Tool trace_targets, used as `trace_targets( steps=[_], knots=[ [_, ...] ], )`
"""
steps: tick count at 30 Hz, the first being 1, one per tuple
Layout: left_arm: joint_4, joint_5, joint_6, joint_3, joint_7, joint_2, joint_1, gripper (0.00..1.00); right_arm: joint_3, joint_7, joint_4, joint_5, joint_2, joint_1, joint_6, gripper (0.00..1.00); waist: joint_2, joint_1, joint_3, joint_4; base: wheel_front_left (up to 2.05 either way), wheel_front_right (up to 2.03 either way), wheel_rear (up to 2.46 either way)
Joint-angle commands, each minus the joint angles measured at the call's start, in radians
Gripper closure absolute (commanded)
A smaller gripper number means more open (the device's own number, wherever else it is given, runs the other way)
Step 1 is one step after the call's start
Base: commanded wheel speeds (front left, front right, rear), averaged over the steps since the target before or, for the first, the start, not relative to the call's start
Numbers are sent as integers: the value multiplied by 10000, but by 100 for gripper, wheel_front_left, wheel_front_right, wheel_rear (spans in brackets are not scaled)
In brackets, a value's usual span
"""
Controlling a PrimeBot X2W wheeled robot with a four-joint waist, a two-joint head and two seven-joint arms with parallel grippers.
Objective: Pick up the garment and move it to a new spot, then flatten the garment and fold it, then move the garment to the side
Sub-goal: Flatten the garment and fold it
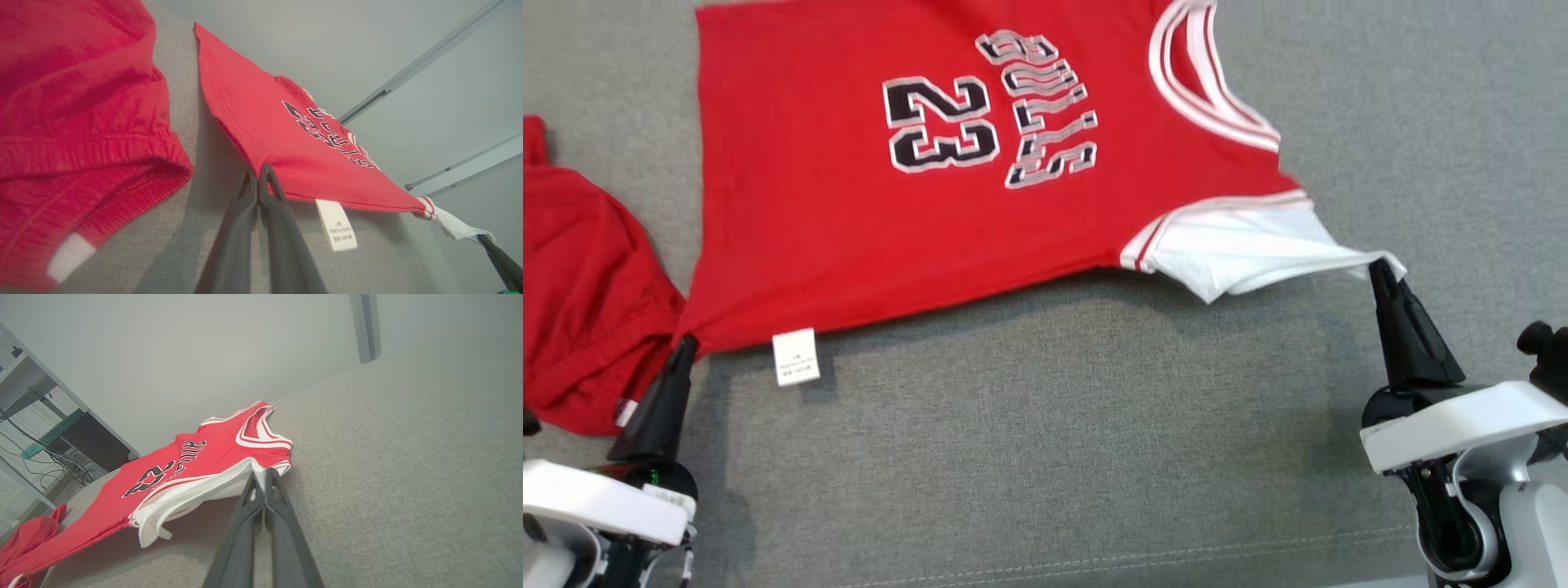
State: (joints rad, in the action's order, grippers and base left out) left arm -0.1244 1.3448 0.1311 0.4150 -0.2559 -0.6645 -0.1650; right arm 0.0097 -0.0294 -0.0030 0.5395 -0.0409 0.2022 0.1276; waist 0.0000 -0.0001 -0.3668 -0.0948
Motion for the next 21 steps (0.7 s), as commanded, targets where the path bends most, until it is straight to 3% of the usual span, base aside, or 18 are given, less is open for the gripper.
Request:
trace_targets(
  steps=[1,13,21],
  knots=[
    [39,-181,-4,-363,-58,-359,-36,100,128,-77,-211,54,-93,-140,31,100,0,1,505,110,0,0,0],
    [-1272,-819,-4,268,-58,537,516,100,-225,-2189,-1027,256,-93,-1464,31,100,0,1,1971,207,0,0,0],
    [-1835,-1018,-4,449,-58,740,594,100,-284,-2979,-1350,468,-93,-2053,31,100,0,1,2188,323,0,0,0]
  ],
)
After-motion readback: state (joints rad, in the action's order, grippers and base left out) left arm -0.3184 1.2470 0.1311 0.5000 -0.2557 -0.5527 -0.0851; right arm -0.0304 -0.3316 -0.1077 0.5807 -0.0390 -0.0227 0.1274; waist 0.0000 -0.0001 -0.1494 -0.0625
